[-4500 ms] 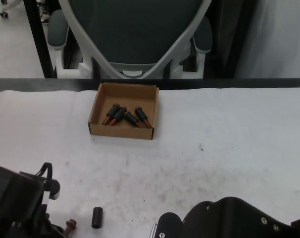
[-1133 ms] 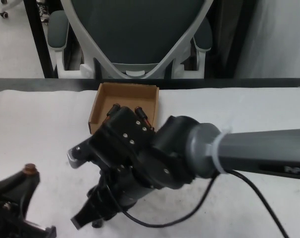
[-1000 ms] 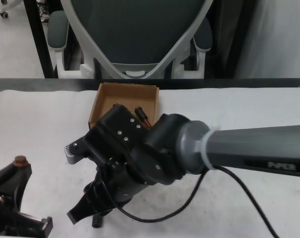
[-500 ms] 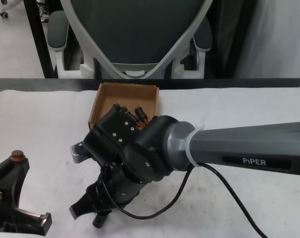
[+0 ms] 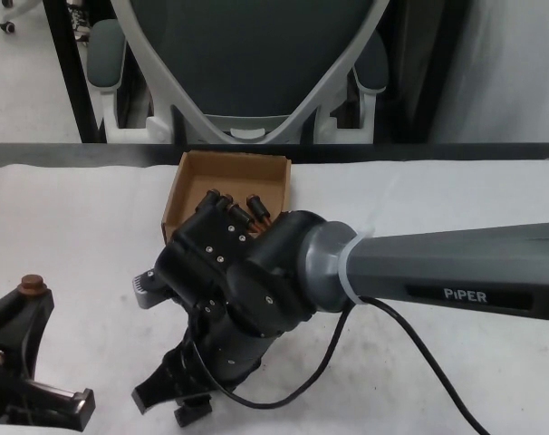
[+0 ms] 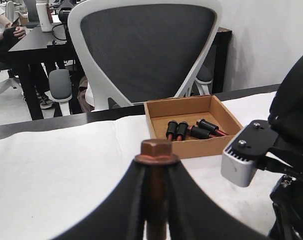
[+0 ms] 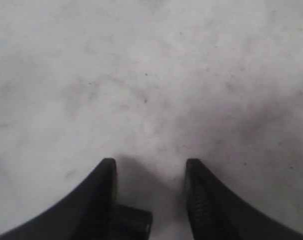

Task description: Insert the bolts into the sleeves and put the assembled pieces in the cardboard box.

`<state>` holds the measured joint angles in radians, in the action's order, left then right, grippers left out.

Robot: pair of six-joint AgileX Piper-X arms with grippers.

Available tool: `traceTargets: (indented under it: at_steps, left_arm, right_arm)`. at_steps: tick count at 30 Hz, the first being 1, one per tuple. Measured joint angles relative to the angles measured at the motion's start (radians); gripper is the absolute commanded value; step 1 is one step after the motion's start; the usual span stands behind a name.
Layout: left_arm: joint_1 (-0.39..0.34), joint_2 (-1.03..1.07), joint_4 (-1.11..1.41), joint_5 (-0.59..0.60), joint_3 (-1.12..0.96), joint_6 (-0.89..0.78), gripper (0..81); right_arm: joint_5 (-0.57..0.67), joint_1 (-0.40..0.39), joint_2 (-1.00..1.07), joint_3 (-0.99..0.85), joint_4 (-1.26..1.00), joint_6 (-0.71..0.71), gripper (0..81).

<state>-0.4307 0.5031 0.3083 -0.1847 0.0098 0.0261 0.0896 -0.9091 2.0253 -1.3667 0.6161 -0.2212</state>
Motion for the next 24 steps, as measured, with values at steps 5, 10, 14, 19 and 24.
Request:
traceTargets:
  at_steps: [5, 10, 14, 19, 24]
  left_arm:
    - [0.000, 0.000, 0.000, 0.000, 0.000, 0.000, 0.8]
    - [0.000, 0.000, 0.000, 0.000, 0.000, 0.000, 0.8]
    - [0.000, 0.000, 0.000, 0.000, 0.000, 0.000, 0.8]
    - [0.000, 0.000, 0.000, 0.000, 0.000, 0.000, 0.8]
    - [0.000, 0.000, 0.000, 0.000, 0.000, 0.000, 0.8]
  right_arm:
    - [0.001, -0.002, 0.000, -0.030, 0.139, 0.221, 42.3]
    - [-0.059, -0.004, -0.011, -0.036, 0.250, 0.406, 42.3]
    - [-0.068, -0.007, -0.044, -0.047, 0.265, 0.466, 42.3]
    - [-0.068, -0.020, -0.120, -0.068, 0.311, 0.575, 42.3]
    - [-0.068, -0.047, -0.175, -0.072, 0.427, 0.681, 42.3]
